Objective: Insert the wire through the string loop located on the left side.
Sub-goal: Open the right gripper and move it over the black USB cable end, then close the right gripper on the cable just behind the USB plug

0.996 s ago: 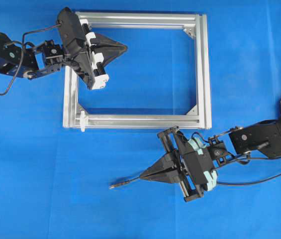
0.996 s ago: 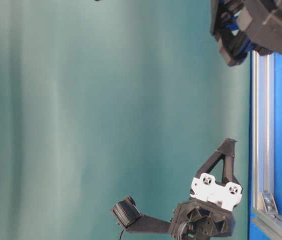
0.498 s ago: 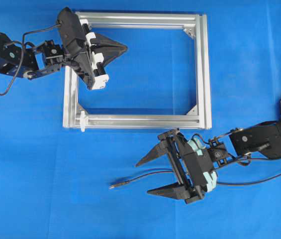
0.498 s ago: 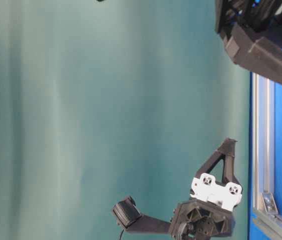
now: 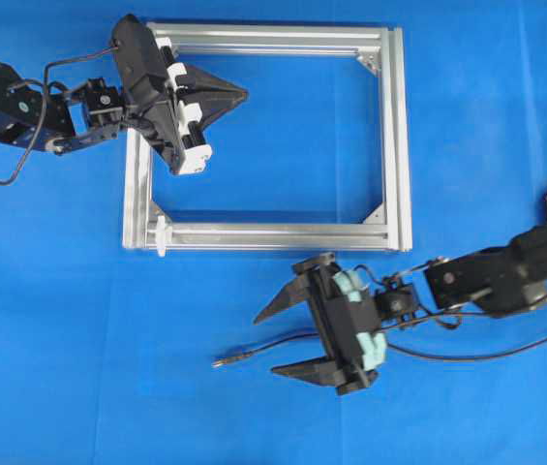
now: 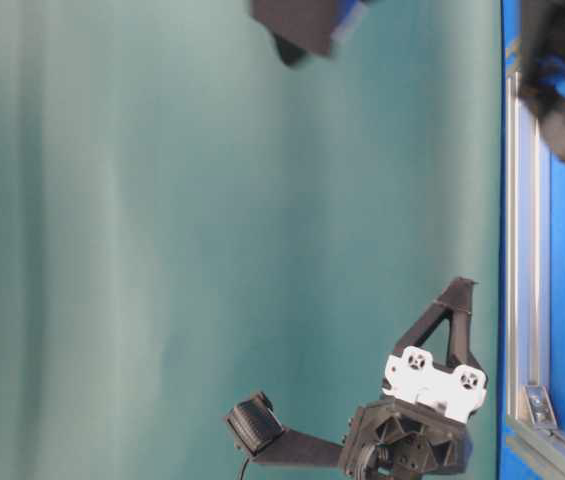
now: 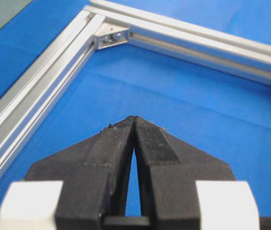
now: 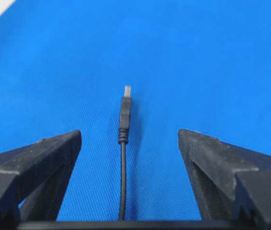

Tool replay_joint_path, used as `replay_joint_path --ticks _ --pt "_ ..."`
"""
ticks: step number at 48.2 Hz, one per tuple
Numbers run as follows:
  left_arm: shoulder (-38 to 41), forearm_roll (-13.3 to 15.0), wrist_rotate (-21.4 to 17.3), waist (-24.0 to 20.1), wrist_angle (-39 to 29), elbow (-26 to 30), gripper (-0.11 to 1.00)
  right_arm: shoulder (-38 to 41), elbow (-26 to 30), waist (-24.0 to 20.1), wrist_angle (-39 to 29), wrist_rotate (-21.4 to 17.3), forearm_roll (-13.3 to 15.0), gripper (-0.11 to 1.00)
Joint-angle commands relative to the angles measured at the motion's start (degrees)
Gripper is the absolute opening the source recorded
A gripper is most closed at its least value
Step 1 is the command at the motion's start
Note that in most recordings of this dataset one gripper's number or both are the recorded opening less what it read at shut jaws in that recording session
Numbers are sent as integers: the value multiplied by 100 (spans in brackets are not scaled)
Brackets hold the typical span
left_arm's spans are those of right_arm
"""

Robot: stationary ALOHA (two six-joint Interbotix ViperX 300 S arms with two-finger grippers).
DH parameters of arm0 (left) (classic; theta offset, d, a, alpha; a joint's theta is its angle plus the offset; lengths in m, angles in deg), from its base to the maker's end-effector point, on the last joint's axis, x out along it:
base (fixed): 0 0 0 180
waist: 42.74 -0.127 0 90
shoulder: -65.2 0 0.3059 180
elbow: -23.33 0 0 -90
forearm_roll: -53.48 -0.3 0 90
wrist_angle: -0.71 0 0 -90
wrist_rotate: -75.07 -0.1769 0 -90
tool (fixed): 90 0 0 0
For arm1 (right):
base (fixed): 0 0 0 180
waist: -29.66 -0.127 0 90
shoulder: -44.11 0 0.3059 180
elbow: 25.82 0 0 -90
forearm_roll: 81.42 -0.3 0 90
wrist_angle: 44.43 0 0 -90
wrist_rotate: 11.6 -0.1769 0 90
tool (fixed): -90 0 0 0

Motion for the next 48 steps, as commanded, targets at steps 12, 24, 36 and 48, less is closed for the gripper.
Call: replay_joint_path --ticks 12,24,36,48 --pt "-158 -9 9 -26 -18 53 0 475 422 -26 26 -255 -26 87" --pt "-167 -9 9 -26 -18 44 0 536 439 -26 26 -299 -26 84" --pt "-158 -9 9 -26 -79 44 0 519 422 -26 26 -299 -35 59" --pt "-158 -9 9 -35 -114 44 0 483 369 18 62 -290 -26 2"
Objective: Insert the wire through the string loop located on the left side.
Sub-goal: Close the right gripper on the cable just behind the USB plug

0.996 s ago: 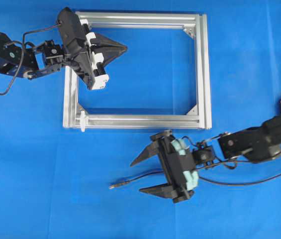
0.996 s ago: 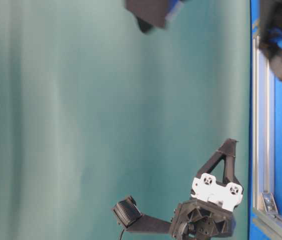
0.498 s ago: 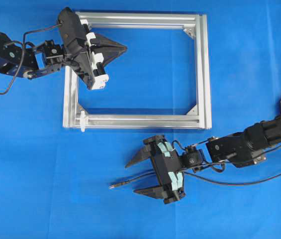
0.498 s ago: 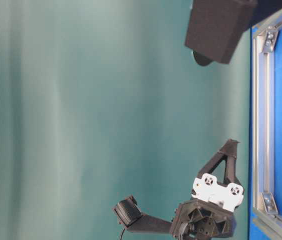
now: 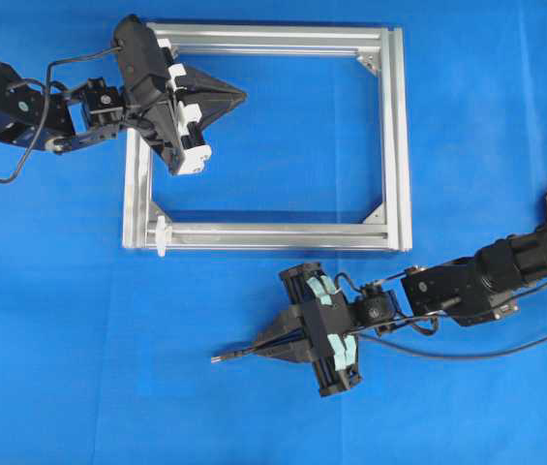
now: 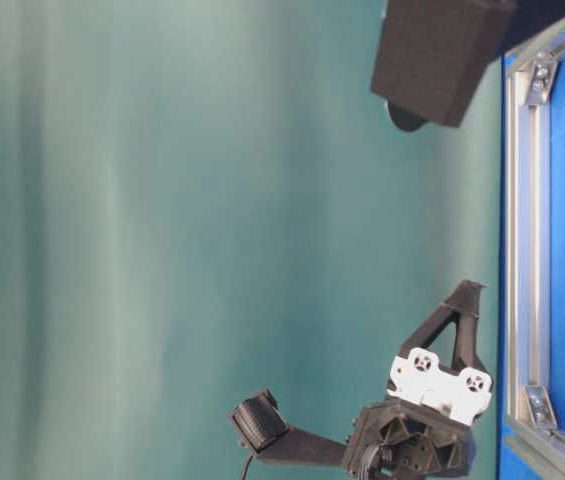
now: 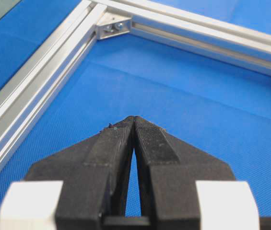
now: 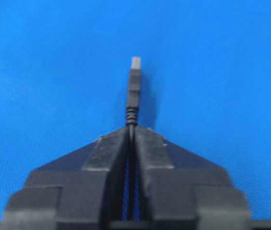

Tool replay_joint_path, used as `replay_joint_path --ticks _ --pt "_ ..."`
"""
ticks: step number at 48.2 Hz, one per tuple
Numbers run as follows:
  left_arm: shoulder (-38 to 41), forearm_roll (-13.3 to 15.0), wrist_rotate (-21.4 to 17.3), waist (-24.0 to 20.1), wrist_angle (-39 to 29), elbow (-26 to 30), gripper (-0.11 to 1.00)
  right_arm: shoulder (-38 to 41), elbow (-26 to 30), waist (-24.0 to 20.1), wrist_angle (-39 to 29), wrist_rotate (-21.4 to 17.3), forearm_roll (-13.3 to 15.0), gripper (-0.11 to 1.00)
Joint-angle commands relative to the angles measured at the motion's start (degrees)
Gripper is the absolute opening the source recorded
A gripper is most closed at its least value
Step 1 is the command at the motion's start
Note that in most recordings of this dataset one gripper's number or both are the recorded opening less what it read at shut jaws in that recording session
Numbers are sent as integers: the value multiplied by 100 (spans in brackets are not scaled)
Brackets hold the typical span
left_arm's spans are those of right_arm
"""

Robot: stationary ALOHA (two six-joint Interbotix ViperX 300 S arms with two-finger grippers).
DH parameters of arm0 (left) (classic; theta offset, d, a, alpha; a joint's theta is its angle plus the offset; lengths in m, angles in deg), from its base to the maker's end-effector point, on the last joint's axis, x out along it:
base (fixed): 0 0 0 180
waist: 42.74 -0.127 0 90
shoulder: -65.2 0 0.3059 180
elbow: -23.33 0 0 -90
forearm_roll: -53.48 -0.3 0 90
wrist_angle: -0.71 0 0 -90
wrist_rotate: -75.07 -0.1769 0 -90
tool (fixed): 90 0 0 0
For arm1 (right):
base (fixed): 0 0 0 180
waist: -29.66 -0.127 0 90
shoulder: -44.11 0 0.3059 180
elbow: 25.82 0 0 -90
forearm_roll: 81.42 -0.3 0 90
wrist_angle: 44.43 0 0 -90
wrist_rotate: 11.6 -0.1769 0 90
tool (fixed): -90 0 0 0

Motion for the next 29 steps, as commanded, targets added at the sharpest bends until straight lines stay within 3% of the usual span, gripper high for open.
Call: replay_joint_path --ticks 1,19,29 --pt "-158 -9 0 -9 18 44 0 -149 35 9 44 9 -9 1" --pt "-158 -9 0 -9 0 44 0 -281 44 9 -70 0 -9 1" --pt "-167 -9 0 -9 0 44 0 -826 35 9 -773 18 -9 1"
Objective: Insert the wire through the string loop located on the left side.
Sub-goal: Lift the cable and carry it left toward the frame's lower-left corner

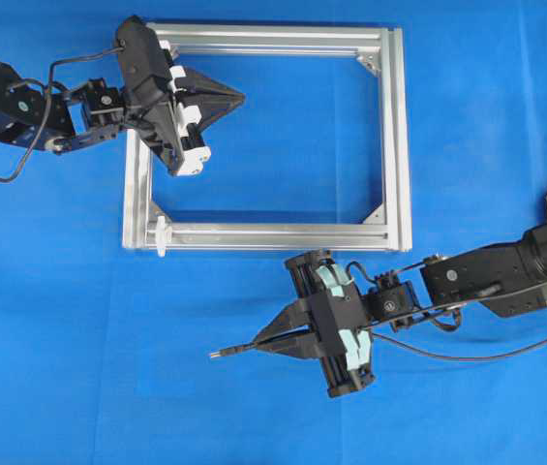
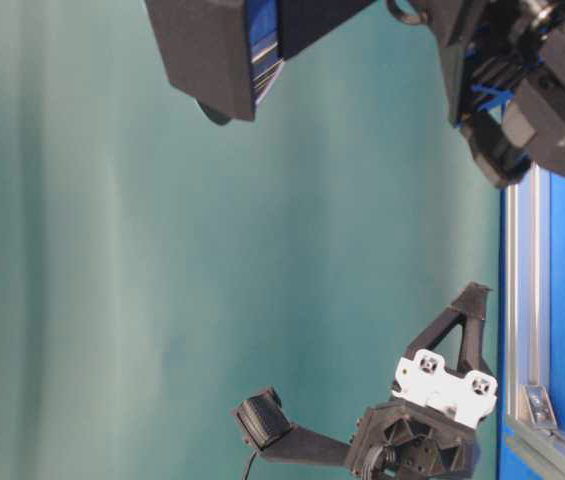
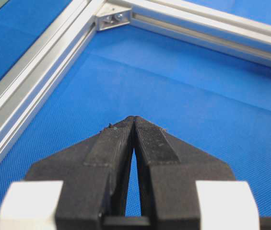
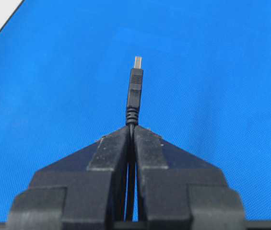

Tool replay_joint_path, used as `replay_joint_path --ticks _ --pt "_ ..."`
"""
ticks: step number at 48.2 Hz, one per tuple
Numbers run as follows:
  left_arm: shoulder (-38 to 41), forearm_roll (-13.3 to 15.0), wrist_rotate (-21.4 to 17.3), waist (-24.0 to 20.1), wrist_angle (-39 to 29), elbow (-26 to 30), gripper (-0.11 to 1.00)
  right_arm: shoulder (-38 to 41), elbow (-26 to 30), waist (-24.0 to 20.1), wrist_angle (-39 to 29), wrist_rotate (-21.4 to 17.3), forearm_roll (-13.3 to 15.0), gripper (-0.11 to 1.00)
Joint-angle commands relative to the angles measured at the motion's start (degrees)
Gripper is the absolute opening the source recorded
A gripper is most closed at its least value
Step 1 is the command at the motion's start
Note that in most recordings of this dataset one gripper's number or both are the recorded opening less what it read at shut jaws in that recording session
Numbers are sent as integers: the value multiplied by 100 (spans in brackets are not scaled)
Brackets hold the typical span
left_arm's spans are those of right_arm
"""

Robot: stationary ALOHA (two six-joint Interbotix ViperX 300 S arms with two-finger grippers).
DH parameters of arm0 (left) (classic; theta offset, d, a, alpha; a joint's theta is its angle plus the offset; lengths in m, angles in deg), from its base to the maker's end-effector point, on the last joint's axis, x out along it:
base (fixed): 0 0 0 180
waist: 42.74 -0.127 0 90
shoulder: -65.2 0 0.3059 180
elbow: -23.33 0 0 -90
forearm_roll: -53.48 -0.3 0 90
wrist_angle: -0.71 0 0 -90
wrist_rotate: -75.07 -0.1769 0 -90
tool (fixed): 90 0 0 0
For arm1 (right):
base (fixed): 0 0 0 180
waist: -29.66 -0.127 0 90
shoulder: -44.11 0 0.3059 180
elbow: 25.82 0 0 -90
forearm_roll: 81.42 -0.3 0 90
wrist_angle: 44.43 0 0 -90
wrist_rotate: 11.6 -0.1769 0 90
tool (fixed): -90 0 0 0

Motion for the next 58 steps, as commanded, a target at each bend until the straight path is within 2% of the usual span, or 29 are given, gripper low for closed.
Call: replay_joint_path --ticks 1,44,53,58 --pt "-167 -9 9 9 35 44 0 -167 44 0 -9 0 -9 1" --pt "-158 -9 9 9 18 44 0 -167 44 0 -26 9 -9 1" --pt "-167 -18 9 9 18 44 0 -202 -9 149 -26 18 -9 1" --pt "-158 -18 9 18 9 44 0 -246 -97 396 -26 26 -9 1"
